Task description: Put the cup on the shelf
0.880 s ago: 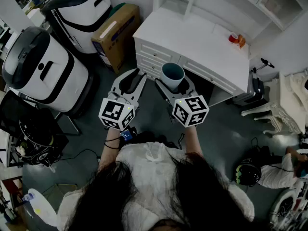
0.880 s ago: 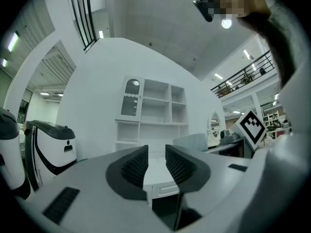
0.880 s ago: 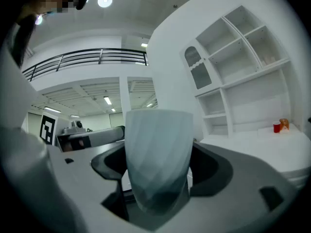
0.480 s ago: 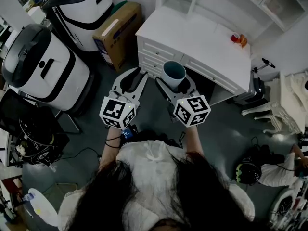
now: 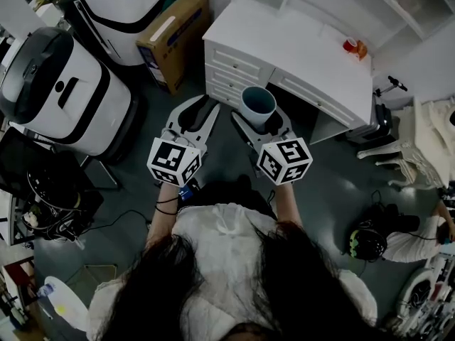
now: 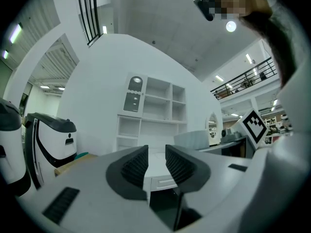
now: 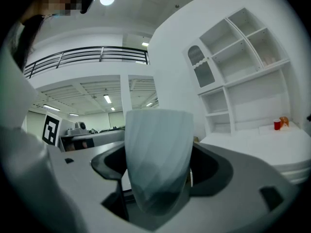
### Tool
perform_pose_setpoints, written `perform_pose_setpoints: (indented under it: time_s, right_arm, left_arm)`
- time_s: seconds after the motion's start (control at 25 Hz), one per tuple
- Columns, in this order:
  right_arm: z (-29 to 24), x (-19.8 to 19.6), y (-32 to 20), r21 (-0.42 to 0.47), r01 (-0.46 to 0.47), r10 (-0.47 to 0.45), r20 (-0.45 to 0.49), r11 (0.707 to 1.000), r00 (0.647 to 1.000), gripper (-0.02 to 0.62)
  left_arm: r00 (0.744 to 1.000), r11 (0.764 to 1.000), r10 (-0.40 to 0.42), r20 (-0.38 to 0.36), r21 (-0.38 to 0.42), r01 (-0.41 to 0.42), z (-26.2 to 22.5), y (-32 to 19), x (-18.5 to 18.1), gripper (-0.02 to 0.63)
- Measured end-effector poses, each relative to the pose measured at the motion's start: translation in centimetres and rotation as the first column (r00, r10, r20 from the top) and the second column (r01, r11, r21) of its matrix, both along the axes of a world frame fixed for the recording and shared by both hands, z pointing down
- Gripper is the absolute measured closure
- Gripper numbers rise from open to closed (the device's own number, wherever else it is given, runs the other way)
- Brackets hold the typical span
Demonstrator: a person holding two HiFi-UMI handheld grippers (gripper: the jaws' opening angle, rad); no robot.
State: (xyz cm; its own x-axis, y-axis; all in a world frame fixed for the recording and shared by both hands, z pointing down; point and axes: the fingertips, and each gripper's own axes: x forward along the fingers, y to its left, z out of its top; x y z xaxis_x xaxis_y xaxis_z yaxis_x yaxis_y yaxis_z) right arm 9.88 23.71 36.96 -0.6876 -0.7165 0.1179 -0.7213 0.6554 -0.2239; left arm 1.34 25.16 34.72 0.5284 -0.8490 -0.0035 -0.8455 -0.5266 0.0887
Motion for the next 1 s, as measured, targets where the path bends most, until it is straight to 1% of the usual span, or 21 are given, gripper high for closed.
perform_pose_setpoints:
  time_s: [0.2, 0.48, 0.76, 0.92, 1.0]
  right_arm:
    - [0.2, -0.3, -0.1, -0.006, -0.009, 0.009, -0.014, 1.000, 1.000, 0.249]
    - [0.5, -0.2, -2.6, -0.008, 0.008, -0.008, -0.021, 1.000, 1.000, 0.249]
    - [1.1, -0.5, -7.8, -0.010, 0.041, -0.041, -0.025, 0.999, 0.999, 0.249]
    - [1.3, -0.4, -12.0, -0.010, 0.072, -0.072, -0.033, 0.997, 0.997, 0.249]
    - [1.4, -0.1, -14.3, -0.011, 0.082, -0.082, -0.030, 0.997, 0.996, 0.249]
  left_arm:
    - [1.000, 1.000, 0.024, -0.018, -0.003, -0.024, 0.3, 0.2, -0.1, 0.486]
    - [1.000, 1.000, 0.023, -0.013, -0.008, -0.023, 0.7, -2.3, 0.4, 0.485]
    - [1.000, 1.000, -0.016, 0.003, -0.015, 0.016, 1.4, -6.7, 0.0, 0.485]
    - [0.998, 0.998, -0.063, 0.012, -0.015, 0.063, 1.6, -10.6, -0.5, 0.485]
    - [0.997, 0.997, -0.074, 0.012, -0.016, 0.075, 1.5, -13.0, -0.4, 0.486]
